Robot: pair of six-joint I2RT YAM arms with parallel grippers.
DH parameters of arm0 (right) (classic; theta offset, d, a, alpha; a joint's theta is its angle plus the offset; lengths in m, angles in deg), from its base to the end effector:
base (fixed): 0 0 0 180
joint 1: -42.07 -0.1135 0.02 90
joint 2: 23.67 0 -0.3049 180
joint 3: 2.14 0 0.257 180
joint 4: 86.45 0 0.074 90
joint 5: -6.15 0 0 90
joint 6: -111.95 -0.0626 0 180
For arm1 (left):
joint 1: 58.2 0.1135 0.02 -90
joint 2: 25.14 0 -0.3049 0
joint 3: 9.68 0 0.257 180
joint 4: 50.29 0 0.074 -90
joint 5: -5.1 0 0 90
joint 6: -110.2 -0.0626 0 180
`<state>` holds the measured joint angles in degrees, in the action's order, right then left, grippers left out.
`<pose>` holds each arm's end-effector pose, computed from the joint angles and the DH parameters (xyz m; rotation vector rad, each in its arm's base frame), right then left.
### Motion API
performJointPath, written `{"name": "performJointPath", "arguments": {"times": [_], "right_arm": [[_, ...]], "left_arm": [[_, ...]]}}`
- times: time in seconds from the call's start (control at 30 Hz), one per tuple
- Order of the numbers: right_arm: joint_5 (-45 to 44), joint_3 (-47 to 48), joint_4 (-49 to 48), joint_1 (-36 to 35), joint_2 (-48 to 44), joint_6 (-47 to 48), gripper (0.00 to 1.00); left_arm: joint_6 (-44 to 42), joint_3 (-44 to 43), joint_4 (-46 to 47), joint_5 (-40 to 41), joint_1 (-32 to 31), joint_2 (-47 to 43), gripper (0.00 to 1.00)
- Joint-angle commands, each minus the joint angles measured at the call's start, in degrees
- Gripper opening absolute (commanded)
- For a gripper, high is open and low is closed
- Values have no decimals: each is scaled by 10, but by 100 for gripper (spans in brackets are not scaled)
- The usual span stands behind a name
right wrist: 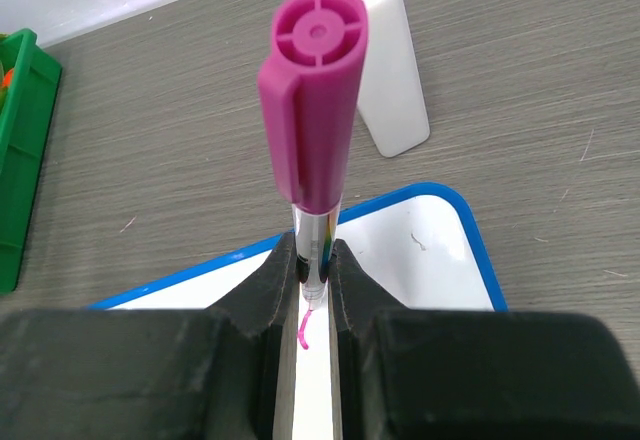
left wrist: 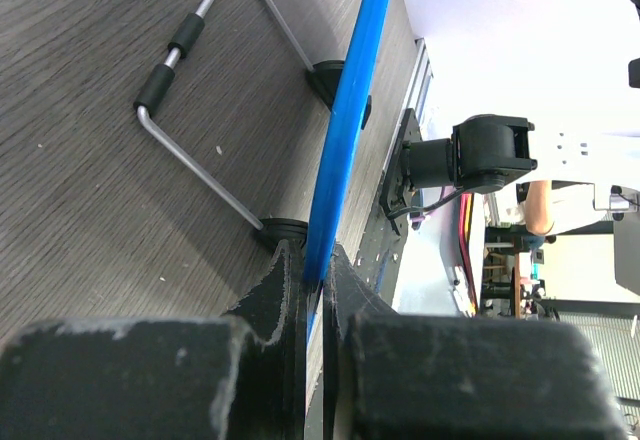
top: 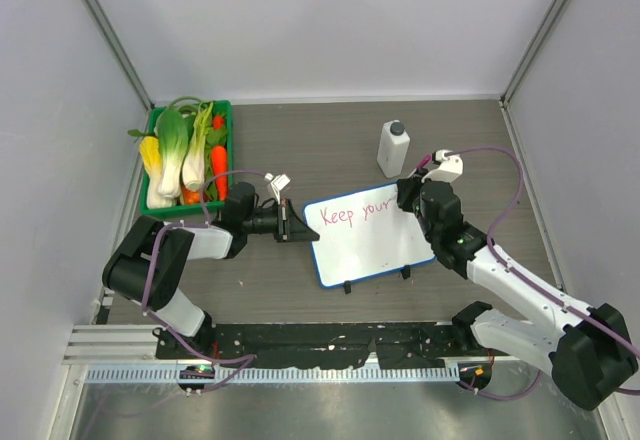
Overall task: Write a sentence on the whiteboard
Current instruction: Write on the whiteboard with the whiteboard.
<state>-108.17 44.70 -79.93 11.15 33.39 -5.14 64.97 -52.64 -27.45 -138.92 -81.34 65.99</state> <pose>0.2128 0.0974 0.2860 0.2312 1.8333 0.3139 0.2537 -0.1635 0.1794 0.2749 2.2170 -1.6507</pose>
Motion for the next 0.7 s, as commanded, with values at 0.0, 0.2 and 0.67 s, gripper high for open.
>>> {"name": "performJointPath", "arguments": {"times": [0.0,0.2,0.67], "right_arm": [[-4,8,2,3,-19,-1,2],[4,8,-12,5,-54,-10,2],[18,5,-7,11,-72,-15,1]], "left_arm": [[-18,-3,-46,17,-11,9,0],[-18,-3,-46,18,-11,8,0],[-21,-3,-47,20,-11,7,0]]}}
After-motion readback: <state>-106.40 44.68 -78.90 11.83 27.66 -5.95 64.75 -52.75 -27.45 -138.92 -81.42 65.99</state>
